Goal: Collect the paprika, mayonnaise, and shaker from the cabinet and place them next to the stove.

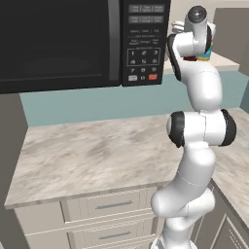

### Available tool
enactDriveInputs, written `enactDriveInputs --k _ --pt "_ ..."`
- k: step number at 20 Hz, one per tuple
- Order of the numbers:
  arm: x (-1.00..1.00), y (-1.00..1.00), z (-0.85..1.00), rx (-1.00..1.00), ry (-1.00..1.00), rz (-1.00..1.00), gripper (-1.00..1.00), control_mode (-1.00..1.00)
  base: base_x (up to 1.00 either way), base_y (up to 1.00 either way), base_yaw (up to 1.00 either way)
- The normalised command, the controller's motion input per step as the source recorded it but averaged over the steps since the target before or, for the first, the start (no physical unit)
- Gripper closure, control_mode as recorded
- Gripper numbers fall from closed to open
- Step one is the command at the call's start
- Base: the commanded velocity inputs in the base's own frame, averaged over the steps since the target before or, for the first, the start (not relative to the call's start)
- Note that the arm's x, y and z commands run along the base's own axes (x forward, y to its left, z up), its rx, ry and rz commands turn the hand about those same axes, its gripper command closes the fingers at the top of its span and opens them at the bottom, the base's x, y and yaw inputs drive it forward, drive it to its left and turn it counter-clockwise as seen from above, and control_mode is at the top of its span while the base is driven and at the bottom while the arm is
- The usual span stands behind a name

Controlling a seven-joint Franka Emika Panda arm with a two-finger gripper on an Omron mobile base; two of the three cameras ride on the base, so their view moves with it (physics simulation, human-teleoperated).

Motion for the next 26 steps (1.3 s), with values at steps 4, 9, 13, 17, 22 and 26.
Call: enactDriveInputs --k 4,9,13,17,22,26 --pt "0.23 0.0 0.0 0.0 0.02 0.0 -1.0 -1.0 0.0 0.0 0.0" --pt "0.2 -0.12 0.0 0.0 0.04 0.0 -1.0 -1.0 0.0 0.0 0.0" --pt "0.19 -0.23 0.0 0.0 0.06 0.0 -1.0 -1.0 0.0 0.0 0.0" --pt "0.16 -0.15 0.0 0.0 0.05 0.0 -1.0 -1.0 0.0 0.0 0.0" --pt "0.05 -0.07 0.0 0.0 0.04 0.0 1.0 -1.0 0.0 0.0 0.0" --pt "0.01 -0.03 -0.01 0.0 0.03 0.0 1.0 -1.0 0.0 0.0 0.0"
